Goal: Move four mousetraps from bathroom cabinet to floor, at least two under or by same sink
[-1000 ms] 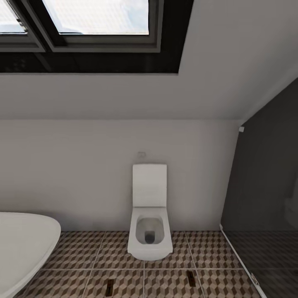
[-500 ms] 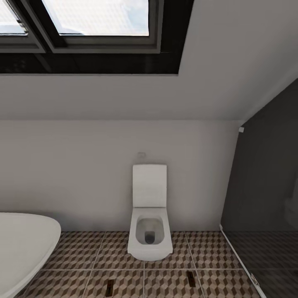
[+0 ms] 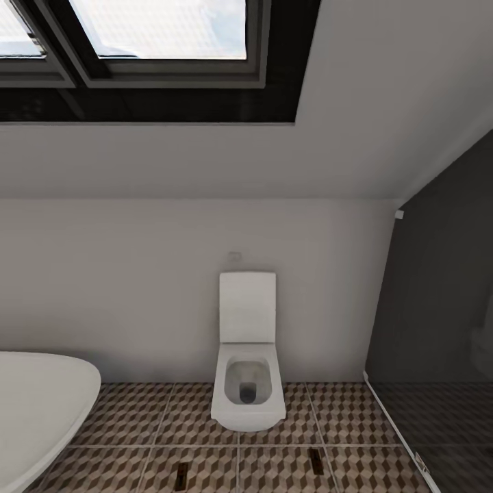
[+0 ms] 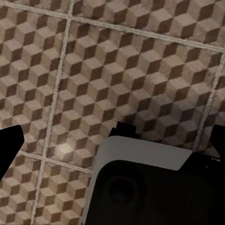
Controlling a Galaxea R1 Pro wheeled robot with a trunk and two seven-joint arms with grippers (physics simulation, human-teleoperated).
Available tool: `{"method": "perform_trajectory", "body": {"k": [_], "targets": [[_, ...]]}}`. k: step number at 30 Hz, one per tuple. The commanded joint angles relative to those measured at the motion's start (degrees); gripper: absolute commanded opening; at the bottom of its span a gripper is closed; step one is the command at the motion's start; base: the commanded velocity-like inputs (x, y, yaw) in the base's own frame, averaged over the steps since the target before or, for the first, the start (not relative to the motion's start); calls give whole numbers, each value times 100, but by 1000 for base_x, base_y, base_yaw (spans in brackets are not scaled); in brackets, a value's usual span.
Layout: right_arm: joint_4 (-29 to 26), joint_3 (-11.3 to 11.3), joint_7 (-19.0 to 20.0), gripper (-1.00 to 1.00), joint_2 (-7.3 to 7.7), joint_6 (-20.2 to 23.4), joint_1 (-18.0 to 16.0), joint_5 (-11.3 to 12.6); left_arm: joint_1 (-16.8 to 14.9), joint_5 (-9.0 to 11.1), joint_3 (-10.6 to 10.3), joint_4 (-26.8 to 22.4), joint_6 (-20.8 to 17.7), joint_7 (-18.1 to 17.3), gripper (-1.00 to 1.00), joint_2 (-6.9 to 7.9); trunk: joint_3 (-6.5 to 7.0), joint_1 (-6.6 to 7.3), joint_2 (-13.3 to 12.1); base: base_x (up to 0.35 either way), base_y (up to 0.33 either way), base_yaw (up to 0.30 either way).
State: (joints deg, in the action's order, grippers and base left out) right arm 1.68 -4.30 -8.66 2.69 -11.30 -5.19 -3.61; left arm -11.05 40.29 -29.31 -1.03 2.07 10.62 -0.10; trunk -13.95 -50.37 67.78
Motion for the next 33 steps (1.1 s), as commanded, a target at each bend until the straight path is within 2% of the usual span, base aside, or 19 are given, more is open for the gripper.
{"method": "perform_trajectory", "body": {"k": [1, 13, 33], "targets": [[18, -44, -12, 100, 1, -34, -8, -45, -3, 42, -52, -1, 12, 20, 100, 3, -7, 0, 5, 0, 0, 0], [-7, -35, -13, 100, -6, -31, -8, -91, -3, 14, -65, -2, 13, 20, 100, 69, -7, 0, 5, 0, 0, 0], [-19, -29, -13, 100, -14, -30, -8, -79, -3, 19, -48, -2, 13, 20, 100, 65, -7, 0, 5, 0, 0, 0]]}}
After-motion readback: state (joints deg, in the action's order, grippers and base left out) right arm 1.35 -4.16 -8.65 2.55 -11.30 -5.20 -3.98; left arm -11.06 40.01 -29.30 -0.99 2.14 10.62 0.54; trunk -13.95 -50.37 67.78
